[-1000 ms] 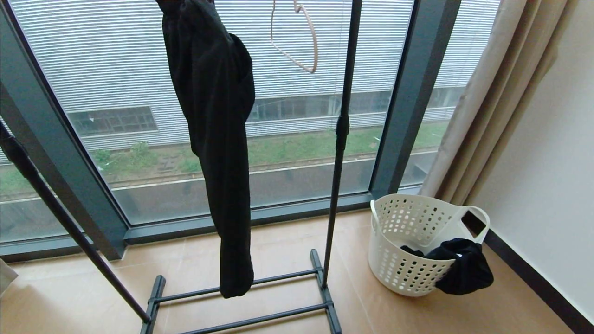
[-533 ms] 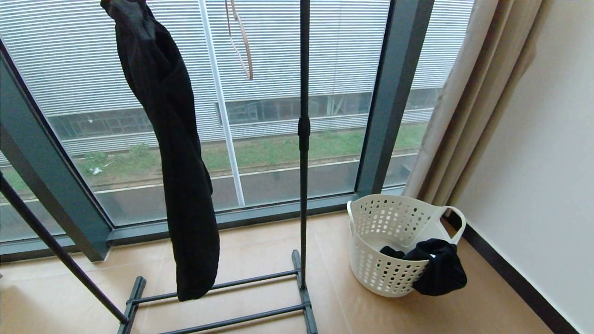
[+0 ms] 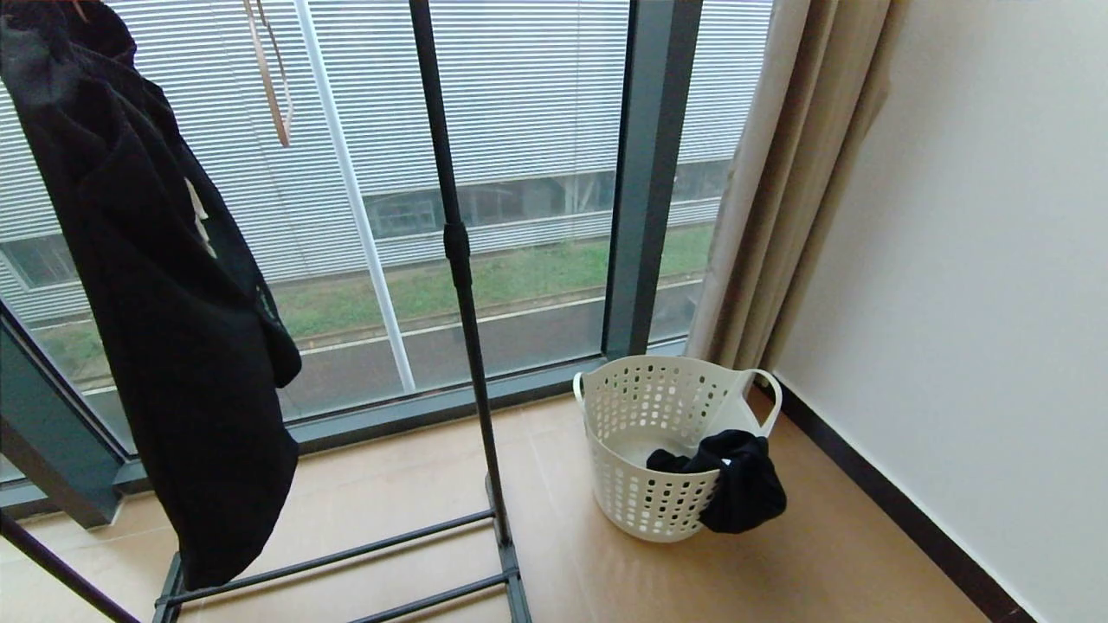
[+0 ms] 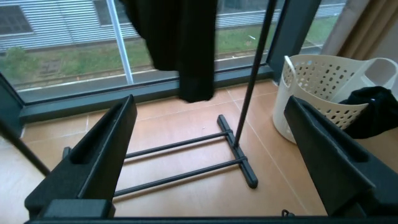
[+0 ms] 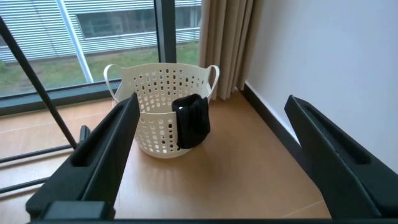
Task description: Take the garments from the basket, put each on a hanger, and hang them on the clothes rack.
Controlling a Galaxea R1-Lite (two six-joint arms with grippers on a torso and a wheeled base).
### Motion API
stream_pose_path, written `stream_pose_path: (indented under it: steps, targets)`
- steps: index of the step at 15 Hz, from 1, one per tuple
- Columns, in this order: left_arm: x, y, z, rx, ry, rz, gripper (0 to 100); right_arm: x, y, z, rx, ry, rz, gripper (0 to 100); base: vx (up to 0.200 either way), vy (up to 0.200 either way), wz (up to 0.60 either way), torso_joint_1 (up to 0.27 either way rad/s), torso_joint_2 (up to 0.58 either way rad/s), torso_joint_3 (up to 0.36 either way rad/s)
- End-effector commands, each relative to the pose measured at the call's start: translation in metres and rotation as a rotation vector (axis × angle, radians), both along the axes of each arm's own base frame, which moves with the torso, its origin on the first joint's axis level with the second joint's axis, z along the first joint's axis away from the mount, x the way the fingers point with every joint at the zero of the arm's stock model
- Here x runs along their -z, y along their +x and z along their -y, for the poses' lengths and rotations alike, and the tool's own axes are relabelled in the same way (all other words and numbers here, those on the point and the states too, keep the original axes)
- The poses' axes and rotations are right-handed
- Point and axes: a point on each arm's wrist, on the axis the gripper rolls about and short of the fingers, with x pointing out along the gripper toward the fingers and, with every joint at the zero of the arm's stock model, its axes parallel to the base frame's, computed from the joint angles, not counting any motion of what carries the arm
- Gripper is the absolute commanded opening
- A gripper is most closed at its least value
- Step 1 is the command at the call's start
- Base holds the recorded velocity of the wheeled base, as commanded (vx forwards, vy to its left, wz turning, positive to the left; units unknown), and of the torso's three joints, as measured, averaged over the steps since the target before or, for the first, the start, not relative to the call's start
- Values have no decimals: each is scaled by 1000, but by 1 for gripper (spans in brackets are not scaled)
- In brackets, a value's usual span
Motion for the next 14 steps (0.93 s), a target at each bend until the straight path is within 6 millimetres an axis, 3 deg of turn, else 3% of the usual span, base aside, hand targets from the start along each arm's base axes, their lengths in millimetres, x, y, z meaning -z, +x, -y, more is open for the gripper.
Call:
stream_pose_path:
  steps: [1,3,7,10,14]
  targets:
    - [0,0,0,-1,-1,1,100,0,0,0,0,0,-1,100,0,0,0,0,0,0]
    - [0,0,0,-1,1,1,100,0,0,0,0,0,-1,100,0,0,0,0,0,0]
    - [0,0,0,-1,-1,1,100,0,0,0,0,0,-1,100,0,-200,0,4,1,0]
    - [0,0,0,-1,1,1,100,0,0,0,0,0,-1,100,200,0,0,-1,1,-2]
    - [0,0,0,-1,-1,1,100,0,0,0,0,0,-1,100,200,150,0,-1,5,6]
